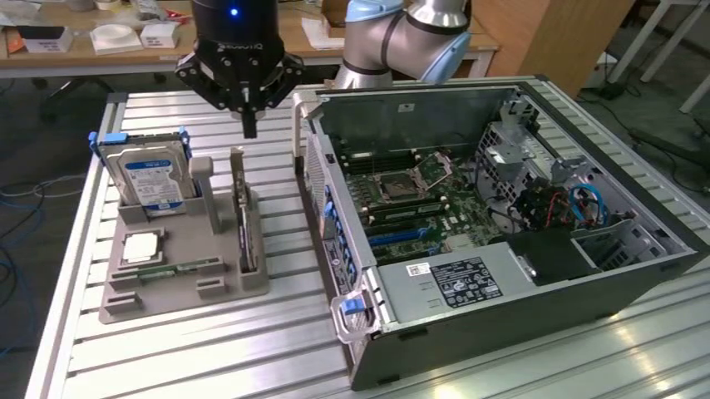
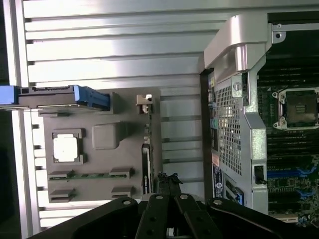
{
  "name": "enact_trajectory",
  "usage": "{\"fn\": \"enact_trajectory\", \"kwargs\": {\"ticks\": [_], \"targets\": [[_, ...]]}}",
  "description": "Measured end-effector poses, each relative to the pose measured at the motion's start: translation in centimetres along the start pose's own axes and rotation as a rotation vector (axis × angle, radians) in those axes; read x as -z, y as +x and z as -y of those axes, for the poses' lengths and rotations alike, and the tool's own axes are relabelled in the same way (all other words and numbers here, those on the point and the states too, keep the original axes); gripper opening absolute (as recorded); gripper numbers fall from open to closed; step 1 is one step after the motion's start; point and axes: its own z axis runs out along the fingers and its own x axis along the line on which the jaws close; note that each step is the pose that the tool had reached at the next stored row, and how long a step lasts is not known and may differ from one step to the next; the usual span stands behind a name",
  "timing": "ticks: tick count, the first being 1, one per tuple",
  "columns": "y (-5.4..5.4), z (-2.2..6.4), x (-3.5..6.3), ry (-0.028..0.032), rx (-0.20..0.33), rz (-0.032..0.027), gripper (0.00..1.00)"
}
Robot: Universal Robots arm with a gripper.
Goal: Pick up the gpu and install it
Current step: 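Reach for the gpu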
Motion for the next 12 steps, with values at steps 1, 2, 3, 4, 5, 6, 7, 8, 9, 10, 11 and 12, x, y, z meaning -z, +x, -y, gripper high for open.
{"fn": "enact_trajectory", "kwargs": {"ticks": [1, 2, 3, 4, 5, 6, 7, 8, 9, 10, 11, 12], "targets": [[0.3, 0.02, -0.01, 0.0001, 0.000, -0.0007, 0.10], [0.5, 0.04, -0.03, 0.0001, 0.000, -0.0015, 0.10], [0.8, 0.06, -0.04, 0.0002, 0.000, -0.0025, 0.10], [1.0, 0.08, -0.05, 0.0003, 0.000, -0.0033, 0.10], [1.2, 0.10, -0.06, 0.0003, 0.000, -0.0043, 0.10], [1.5, 0.12, -0.08, 0.0003, 0.000, -0.0052, 0.10], [1.7, 0.14, -0.09, 0.0005, 0.000, -0.0063, 0.10], [1.9, 0.15, -0.10, 0.0006, 0.000, -0.0074, 0.10], [2.0, 0.16, -0.10, 0.0007, 0.000, -0.0083, 0.10], [2.2, 0.17, -0.11, 0.0007, -0.001, -0.0091, 0.10], [2.2, 0.18, -0.12, 0.0008, -0.001, -0.0099, 0.10], [2.3, 0.18, -0.12, 0.0007, -0.001, -0.0101, 0.10]]}}
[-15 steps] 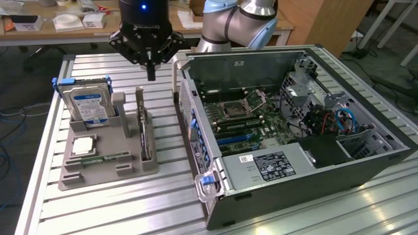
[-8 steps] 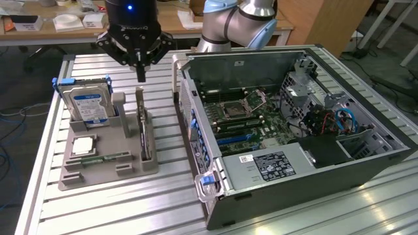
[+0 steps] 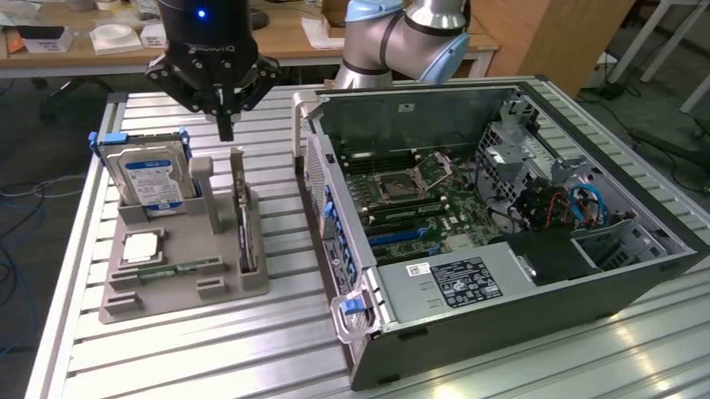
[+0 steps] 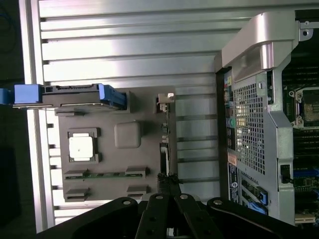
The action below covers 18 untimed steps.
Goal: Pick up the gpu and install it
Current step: 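Reach for the gpu, then pick up the gpu and move the gpu toward the slot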
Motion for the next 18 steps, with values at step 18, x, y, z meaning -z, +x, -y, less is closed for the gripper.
{"fn": "enact_trajectory", "kwargs": {"ticks": [18], "targets": [[0.01, 0.00, 0.01, 0.0001, 0.000, -0.0002, 0.29]]}}
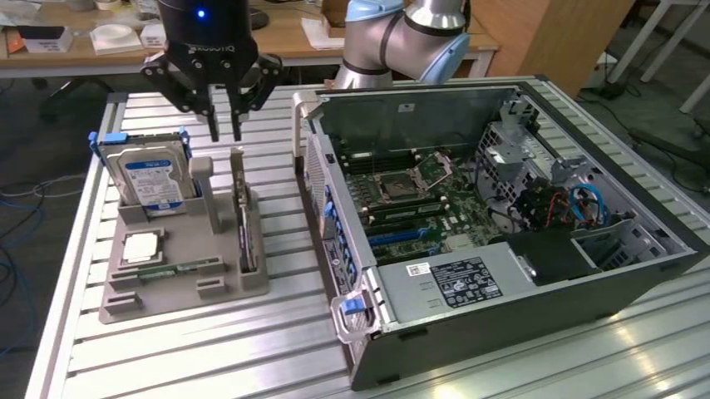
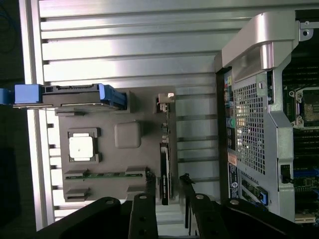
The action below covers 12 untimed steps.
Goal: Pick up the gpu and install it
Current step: 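Pick up the gpu and move the gpu toward the slot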
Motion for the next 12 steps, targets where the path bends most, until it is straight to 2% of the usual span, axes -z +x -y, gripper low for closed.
{"fn": "enact_trajectory", "kwargs": {"ticks": [1, 3, 4, 5, 8, 12], "targets": [[0.00, 0.00, 0.00, 0.0000, 0.000, 0.0001, 0.29], [0.00, 0.00, 0.00, 0.0000, 0.000, 0.0000, 0.41], [0.00, 0.00, -0.01, 0.0002, 0.000, -0.0001, 0.41], [0.00, 0.00, -0.02, 0.0005, 0.002, -0.0010, 0.47], [-0.03, 0.00, -0.15, 0.0046, 0.011, -0.0103, 0.47], [-0.04, 0.01, -0.44, 0.0097, 0.060, -0.0234, 0.47]]}}
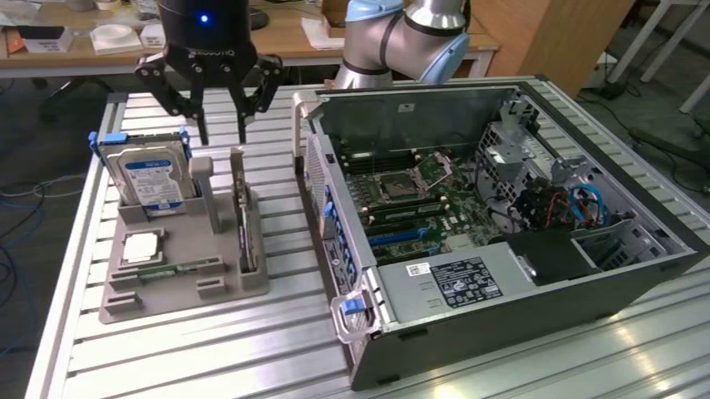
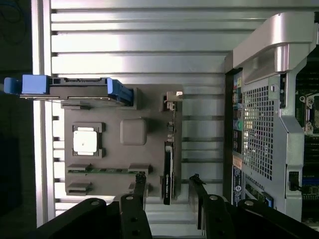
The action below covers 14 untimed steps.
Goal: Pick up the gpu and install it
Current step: 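Pick up the gpu and move the gpu toward the slot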
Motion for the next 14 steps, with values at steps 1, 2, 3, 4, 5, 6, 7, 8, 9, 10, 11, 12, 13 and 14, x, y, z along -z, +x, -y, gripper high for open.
{"fn": "enact_trajectory", "kwargs": {"ticks": [1, 2, 3, 4, 5, 6, 7, 8, 9, 10, 11, 12, 13, 14], "targets": [[0.0, 0.01, -0.05, 0.0008, 0.012, -0.0030, 0.47], [0.0, 0.01, -0.07, 0.0009, 0.015, -0.0042, 0.47], [0.0, 0.01, -0.08, 0.0011, 0.016, -0.0048, 0.47], [0.0, 0.01, -0.11, 0.0010, 0.016, -0.0049, 0.47], [0.0, 0.01, -0.13, 0.0011, 0.016, -0.0051, 0.47], [0.0, 0.01, -0.18, 0.0016, 0.016, -0.0051, 0.47], [0.0, 0.02, -0.32, 0.0015, 0.016, -0.0050, 0.47], [0.0, 0.02, -0.49, 0.0016, 0.016, -0.0051, 0.47], [0.0, 0.03, -0.67, 0.0016, 0.016, -0.0051, 0.47], [0.0, 0.04, -0.85, 0.0016, 0.016, -0.0051, 0.47], [0.0, 0.04, -1.04, 0.0016, 0.016, -0.0050, 0.47], [0.0, 0.05, -1.21, 0.0016, 0.016, -0.0050, 0.47], [0.0, 0.06, -1.41, 0.0016, 0.016, -0.0050, 0.47], [-0.1, 0.07, -1.59, 0.0016, 0.016, -0.0050, 0.47]]}}
